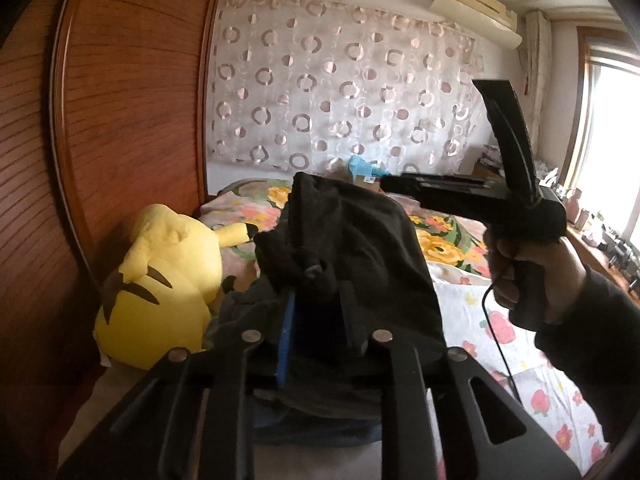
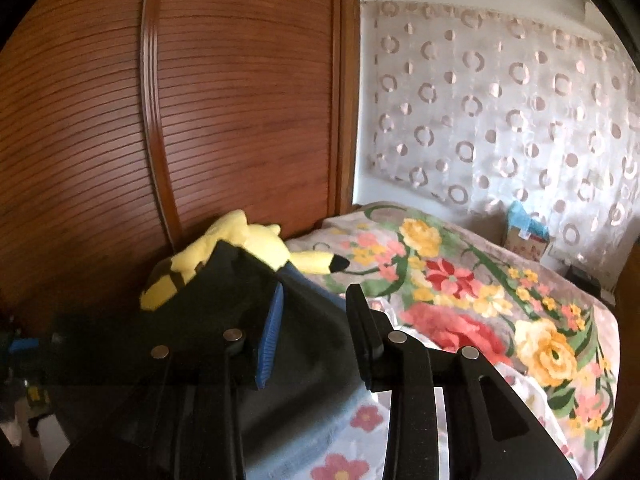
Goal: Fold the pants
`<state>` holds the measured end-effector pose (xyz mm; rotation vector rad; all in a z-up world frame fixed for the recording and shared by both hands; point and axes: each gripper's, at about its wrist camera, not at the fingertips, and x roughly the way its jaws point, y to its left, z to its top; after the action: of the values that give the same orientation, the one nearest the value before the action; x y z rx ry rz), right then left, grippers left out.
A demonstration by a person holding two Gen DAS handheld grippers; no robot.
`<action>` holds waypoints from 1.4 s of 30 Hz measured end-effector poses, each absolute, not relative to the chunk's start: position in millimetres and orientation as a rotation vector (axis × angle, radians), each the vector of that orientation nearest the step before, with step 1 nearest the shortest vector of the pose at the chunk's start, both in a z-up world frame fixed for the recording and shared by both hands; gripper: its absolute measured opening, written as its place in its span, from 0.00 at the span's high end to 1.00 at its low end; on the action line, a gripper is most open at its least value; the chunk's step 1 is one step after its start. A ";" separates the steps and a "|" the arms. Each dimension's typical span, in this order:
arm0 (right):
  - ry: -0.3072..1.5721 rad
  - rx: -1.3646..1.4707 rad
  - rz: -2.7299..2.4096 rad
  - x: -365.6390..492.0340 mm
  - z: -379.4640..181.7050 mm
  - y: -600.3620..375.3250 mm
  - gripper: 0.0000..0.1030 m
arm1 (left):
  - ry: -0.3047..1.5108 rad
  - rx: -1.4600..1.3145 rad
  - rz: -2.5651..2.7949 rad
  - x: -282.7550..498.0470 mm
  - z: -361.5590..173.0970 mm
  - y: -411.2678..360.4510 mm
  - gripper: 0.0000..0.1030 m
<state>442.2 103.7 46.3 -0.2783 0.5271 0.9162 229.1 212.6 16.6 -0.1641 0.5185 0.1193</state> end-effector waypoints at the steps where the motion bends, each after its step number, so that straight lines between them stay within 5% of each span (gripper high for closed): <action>1: 0.538 -0.276 0.921 442.9 44.3 101.9 0.69 | 0.518 -0.158 0.120 228.2 15.8 212.5 0.77; 9: 0.646 -0.272 0.796 464.6 13.8 97.3 0.69 | 0.579 -0.134 0.108 229.5 4.1 215.2 0.63; 27: 0.602 -0.243 0.819 392.5 40.0 60.6 0.69 | 0.621 -0.111 0.053 199.2 -1.2 190.6 0.49; 42: 0.551 -0.168 0.734 279.1 74.9 -35.9 0.48 | 0.565 -0.027 -0.013 149.5 24.5 130.1 0.47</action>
<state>279.1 -35.9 74.9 -0.1677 0.5512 0.7341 149.5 130.1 24.5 -0.0274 0.5650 -0.0126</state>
